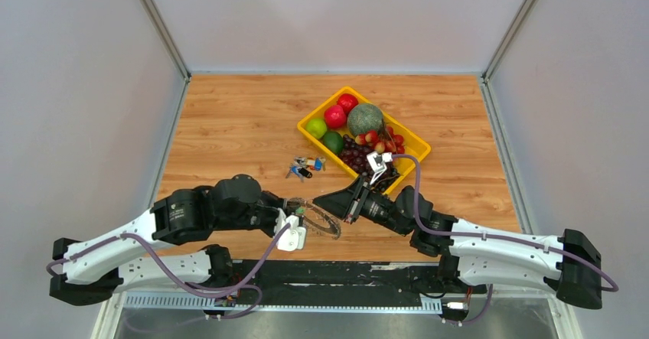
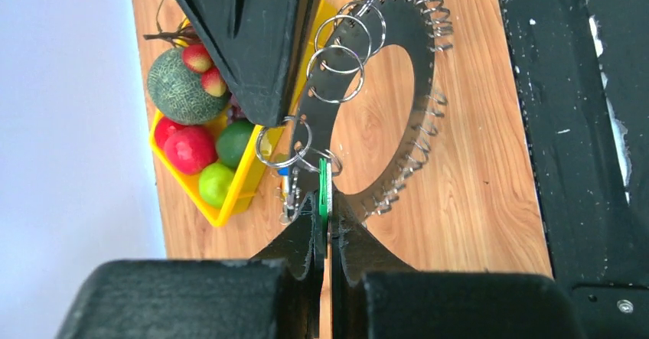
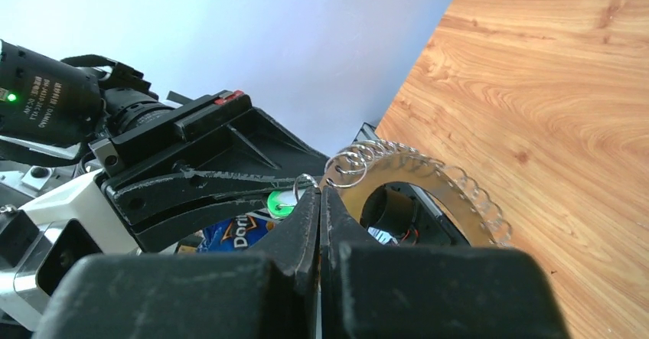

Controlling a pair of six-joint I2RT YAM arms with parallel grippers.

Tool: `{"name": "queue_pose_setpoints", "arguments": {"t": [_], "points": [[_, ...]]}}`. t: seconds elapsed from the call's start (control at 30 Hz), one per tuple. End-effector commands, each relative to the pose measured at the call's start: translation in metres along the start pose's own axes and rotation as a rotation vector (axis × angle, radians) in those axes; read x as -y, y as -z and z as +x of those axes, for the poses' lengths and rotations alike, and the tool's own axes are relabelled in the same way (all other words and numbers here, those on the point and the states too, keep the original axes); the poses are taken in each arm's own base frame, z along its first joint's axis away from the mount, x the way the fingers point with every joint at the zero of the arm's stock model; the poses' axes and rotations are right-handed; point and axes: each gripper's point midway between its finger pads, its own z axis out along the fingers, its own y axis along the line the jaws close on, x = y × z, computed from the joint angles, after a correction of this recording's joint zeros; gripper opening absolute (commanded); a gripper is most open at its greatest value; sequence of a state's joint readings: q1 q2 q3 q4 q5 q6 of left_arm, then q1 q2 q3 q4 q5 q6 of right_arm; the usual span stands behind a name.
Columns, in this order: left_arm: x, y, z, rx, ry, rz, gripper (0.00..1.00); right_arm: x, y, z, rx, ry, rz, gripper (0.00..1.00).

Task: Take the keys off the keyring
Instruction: Remove the key from the keyring.

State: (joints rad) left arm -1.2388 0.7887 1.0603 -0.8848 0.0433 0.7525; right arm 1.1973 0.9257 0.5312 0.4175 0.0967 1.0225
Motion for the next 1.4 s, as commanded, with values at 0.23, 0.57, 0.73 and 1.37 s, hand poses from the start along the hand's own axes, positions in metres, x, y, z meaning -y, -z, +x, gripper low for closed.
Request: {"name": "queue_pose_setpoints", "arguments": {"t": [0.23,0.57,0.73,1.37], "points": [[-0.015,0.014,-0.022,0.103,0.052,-0.086,0.00,-0.016,0.001,-0.013,0.015,0.173,-0.070,0.00],[-0.018,0.021,-0.044,0.184,0.017,-0.058,0.00,-0.036,0.011,0.002,-0.081,0.526,-0.245,0.30],[-0.018,0.022,-0.049,0.197,-0.003,-0.045,0.00,-0.026,0.010,0.000,-0.077,0.692,-0.235,0.37],[-0.026,0.021,-0.049,0.156,-0.017,-0.039,0.00,-0.027,0.008,0.019,-0.208,0.748,-0.275,0.38]]}}
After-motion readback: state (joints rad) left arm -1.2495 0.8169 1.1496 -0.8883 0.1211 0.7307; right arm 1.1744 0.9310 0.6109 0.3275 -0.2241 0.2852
